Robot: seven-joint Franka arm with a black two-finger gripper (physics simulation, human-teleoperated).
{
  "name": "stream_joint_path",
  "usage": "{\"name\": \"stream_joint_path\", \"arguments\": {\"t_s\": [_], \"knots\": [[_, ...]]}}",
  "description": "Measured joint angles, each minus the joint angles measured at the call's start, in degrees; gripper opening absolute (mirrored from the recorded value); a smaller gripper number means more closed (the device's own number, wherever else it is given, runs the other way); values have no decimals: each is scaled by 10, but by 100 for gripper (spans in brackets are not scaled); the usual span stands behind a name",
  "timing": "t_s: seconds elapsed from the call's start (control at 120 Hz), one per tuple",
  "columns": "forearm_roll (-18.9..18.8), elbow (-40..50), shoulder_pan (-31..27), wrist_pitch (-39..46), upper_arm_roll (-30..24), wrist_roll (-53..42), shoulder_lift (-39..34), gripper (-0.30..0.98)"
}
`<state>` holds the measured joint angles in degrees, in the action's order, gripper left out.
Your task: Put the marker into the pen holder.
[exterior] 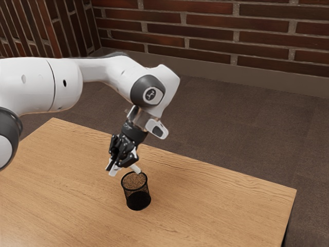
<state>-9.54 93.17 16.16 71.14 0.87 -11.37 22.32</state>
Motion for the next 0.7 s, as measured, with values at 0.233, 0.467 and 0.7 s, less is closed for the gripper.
{"name": "stream_joint_path", "arguments": {"t_s": [0.233,0.467,0.7], "knots": [[1,24,-1,4,7,1,-3,-4],[3,29,-1,29,7,0,15,-4],[-3,2,-2,53,7,1,48,-4]]}}
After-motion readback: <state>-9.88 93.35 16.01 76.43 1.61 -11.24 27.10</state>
